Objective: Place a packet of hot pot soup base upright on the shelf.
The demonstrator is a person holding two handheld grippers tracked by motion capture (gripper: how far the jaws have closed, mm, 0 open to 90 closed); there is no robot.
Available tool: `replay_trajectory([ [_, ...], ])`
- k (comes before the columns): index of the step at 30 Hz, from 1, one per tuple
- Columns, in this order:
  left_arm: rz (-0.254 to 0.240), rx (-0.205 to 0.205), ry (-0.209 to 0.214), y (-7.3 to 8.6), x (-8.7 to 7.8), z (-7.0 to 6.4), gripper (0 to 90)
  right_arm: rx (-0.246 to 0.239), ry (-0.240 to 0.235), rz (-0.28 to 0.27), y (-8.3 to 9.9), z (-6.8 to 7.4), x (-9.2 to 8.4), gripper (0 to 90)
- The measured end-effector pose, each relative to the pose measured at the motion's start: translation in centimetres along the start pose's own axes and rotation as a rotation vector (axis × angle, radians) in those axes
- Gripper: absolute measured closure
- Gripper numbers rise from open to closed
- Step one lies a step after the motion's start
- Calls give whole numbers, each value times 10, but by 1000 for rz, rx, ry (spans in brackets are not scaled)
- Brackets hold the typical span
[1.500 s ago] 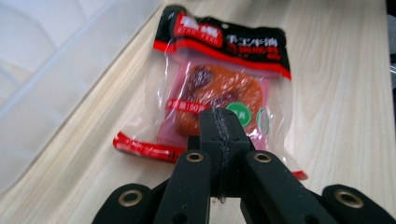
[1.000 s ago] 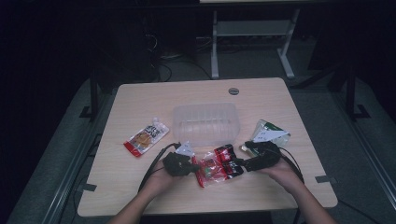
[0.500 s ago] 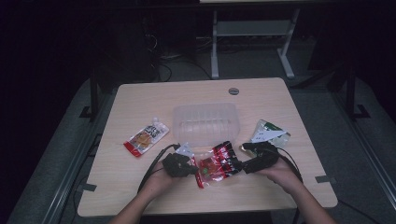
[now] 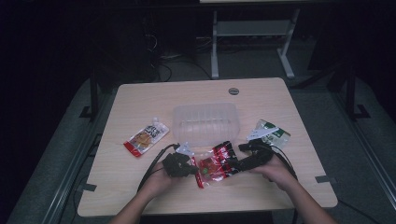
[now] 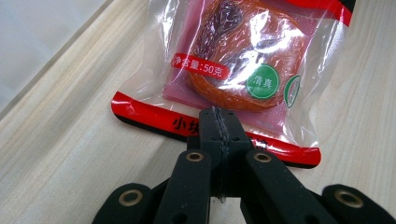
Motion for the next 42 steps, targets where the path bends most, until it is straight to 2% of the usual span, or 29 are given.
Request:
replay_trajectory([
  [5, -6, -8, 8, 0, 0, 0, 898, 0, -7, 35, 0, 1, 10, 81],
  [14, -4, -15, 6, 1, 0, 0, 899, 7, -65, 56, 3, 7, 18, 147],
  [23, -4, -17, -8, 0, 0, -1, 899, -10, -137, 65, 3, 15, 21, 277],
  [30, 4, -14, -22, 0, 0, -1, 899, -18, -148, 21, 0, 15, 14, 492],
  [33, 2, -19, -27, 0, 0, -2, 900, -27, -161, 29, 0, 17, 14, 593],
  [36, 6, -16, -29, 0, 0, -2, 900, -64, -159, 39, -1, 23, 16, 681],
  [42, 2, -20, -27, 0, 0, -2, 899, -95, -150, 49, -2, 26, 17, 820],
])
Point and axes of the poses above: each handheld gripper's, and its own axes: x roughly forward along the jaws, y roughly out of its underside, z roughly to its left, the point moved 7 cm from there along x, roughly forward along the jaws, and after that the axes turned 15 degrees about z, right-handed, at the moved point
